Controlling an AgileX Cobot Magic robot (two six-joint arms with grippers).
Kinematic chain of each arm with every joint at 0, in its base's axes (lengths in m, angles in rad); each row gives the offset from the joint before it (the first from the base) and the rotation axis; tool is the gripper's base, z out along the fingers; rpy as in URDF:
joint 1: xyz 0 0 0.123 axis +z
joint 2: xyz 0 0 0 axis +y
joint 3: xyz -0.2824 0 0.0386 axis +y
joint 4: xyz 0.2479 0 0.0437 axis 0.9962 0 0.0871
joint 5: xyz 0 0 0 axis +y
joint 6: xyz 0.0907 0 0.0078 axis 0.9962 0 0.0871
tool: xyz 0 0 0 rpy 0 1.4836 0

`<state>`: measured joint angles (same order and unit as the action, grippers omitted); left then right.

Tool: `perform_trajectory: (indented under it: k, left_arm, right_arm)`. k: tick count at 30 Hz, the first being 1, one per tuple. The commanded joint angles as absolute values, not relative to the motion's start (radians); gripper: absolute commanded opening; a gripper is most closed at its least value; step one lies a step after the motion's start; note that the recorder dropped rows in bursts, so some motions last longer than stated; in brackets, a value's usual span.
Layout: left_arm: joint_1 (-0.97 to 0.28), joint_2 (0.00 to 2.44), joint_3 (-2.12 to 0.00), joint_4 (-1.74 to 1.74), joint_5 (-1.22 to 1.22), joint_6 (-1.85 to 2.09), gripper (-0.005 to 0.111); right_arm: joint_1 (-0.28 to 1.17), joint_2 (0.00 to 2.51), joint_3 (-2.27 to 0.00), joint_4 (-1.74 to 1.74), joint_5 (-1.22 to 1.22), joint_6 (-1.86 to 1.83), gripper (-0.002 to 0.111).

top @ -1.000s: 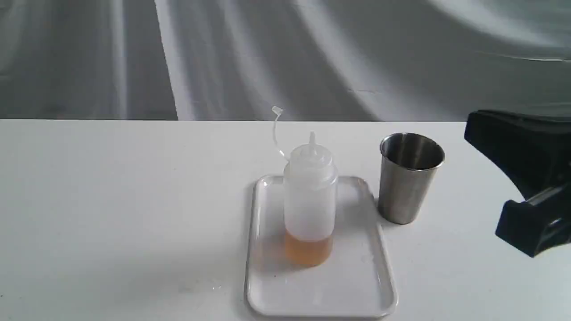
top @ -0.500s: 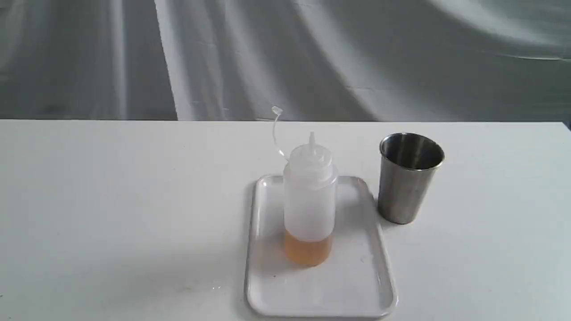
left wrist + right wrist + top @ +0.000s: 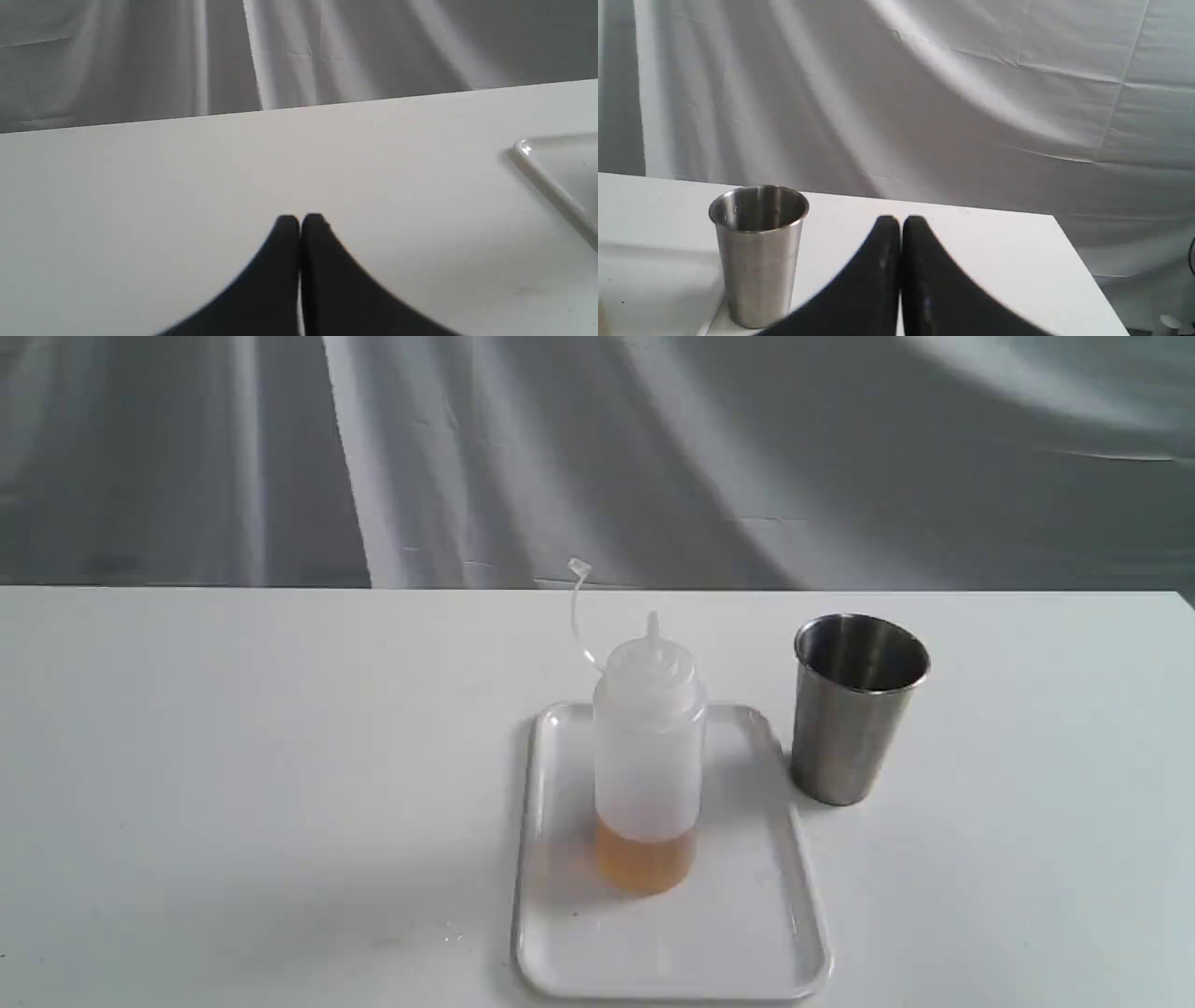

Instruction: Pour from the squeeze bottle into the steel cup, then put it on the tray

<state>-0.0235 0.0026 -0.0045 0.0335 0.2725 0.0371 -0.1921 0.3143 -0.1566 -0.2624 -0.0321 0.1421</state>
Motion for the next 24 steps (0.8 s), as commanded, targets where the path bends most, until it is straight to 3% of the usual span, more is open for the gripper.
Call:
perform_trajectory:
  k: [1, 11, 24]
  left_arm:
    - [-0.022, 0.000, 0.000, 0.033, 0.266, 0.032, 0.000]
    - [-0.022, 0.000, 0.000, 0.033, 0.266, 0.036, 0.000]
    - [-0.022, 0.000, 0.000, 0.033, 0.266, 0.032, 0.000]
  right_arm:
    - [-0.201, 0.224, -0.091, -0.270, -0.040, 0.146, 0.000]
    - [-0.201, 0.052, 0.000, -0.270, -0.039, 0.146, 0.000]
    - [-0.199, 0.018, 0.000, -0.270, 0.208, 0.144, 0.000]
